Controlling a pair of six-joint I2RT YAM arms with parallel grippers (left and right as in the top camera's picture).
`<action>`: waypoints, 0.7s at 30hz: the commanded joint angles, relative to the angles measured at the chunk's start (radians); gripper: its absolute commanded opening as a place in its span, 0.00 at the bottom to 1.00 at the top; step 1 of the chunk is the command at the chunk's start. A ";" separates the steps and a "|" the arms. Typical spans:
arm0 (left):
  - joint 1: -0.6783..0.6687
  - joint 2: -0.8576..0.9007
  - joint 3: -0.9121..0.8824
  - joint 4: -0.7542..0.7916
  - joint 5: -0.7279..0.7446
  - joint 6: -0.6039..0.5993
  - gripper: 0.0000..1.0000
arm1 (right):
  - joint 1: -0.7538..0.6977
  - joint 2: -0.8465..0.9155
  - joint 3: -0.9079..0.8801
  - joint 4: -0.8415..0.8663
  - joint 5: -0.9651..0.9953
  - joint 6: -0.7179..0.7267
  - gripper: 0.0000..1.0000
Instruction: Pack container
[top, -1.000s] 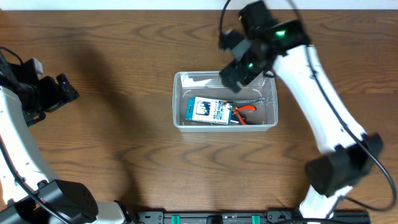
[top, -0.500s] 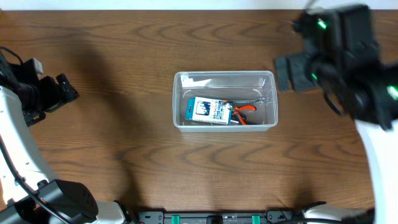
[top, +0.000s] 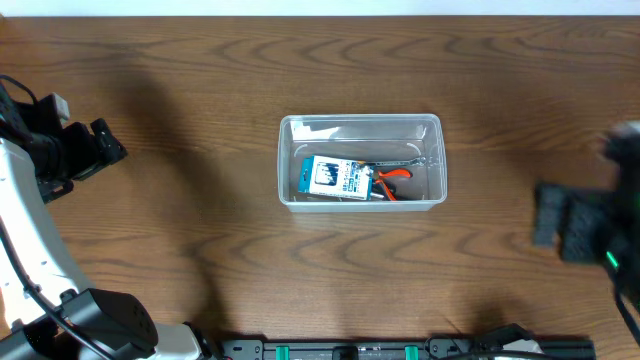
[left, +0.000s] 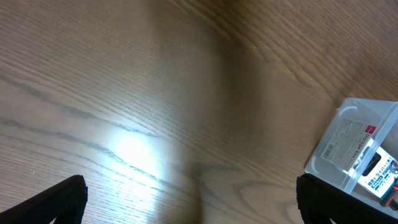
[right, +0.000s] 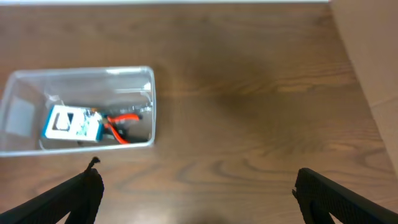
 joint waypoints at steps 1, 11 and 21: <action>0.003 0.001 0.002 -0.003 0.010 0.014 0.98 | -0.005 -0.122 -0.024 -0.005 0.063 0.074 0.99; 0.003 0.001 0.002 -0.002 0.010 0.014 0.98 | -0.005 -0.354 -0.233 0.005 0.057 0.148 0.99; 0.003 0.001 0.002 -0.002 0.010 0.014 0.98 | -0.005 -0.357 -0.529 0.276 -0.060 0.123 0.99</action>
